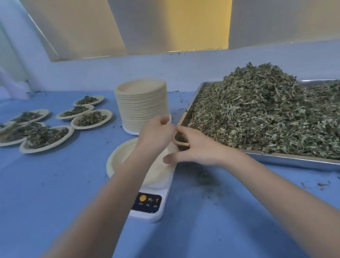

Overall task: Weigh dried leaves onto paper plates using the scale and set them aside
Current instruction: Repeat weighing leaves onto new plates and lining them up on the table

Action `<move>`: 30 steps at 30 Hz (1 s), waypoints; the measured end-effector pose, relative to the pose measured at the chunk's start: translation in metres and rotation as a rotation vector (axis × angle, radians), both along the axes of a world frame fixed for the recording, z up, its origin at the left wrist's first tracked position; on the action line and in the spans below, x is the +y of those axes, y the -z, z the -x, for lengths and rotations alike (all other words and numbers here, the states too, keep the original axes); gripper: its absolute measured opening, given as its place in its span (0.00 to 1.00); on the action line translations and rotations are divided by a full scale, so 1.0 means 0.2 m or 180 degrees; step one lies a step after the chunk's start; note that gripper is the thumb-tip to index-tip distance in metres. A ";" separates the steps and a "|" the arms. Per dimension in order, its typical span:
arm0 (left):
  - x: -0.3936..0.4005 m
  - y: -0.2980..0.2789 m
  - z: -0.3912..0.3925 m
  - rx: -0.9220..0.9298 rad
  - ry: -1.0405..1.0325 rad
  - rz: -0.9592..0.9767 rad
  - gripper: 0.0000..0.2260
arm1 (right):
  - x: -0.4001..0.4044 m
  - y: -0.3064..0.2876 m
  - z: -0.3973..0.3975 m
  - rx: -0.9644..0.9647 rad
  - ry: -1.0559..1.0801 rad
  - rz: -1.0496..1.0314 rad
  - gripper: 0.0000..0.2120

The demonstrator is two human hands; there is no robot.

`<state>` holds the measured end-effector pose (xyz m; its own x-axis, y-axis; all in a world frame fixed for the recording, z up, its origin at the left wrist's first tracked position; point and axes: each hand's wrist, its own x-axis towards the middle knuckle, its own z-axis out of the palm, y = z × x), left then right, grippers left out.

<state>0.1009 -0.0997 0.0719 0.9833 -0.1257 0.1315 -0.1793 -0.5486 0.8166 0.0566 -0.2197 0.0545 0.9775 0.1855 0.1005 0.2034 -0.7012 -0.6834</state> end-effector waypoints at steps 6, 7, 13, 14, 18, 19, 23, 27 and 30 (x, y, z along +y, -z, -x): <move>0.33 0.05 0.04 0.0104 -0.0482 0.0374 0.19 | 0.18 0.06 0.05 -0.0051 -0.0461 0.1202 0.63; 0.36 0.06 0.05 0.0119 -0.0550 0.0462 0.19 | 0.20 0.08 0.05 -0.0054 -0.0469 0.1371 0.64; 0.53 0.09 0.05 0.0190 -0.0841 0.0729 0.18 | 0.23 0.14 0.02 -0.0111 -0.0386 0.1760 0.67; 0.55 0.10 0.05 0.0192 -0.0872 0.0748 0.18 | 0.23 0.14 0.02 -0.0077 -0.0374 0.1755 0.67; 0.58 0.10 0.06 0.0174 -0.0875 0.0836 0.12 | 0.23 0.11 0.01 0.0122 -0.0373 0.1722 0.65; 0.58 0.10 0.06 0.0181 -0.0870 0.0869 0.12 | 0.23 0.10 0.01 0.0176 -0.0372 0.1734 0.65; 0.59 0.10 0.06 0.0260 -0.0898 0.1009 0.07 | 0.26 0.07 0.00 0.0342 -0.0328 0.1895 0.66; 0.59 0.11 0.06 0.0405 -0.0889 0.0982 0.06 | 0.27 0.06 0.00 0.0357 -0.0284 0.1969 0.68; 0.59 0.13 0.07 0.0449 -0.0892 0.0986 0.07 | 0.25 0.06 0.01 0.0249 -0.0365 0.1873 0.67</move>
<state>0.0879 0.0188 0.0466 0.9848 0.1728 -0.0170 0.0666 -0.2856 0.9560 0.0555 -0.1692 0.0419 0.9483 0.2928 -0.1225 0.2648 -0.9426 -0.2034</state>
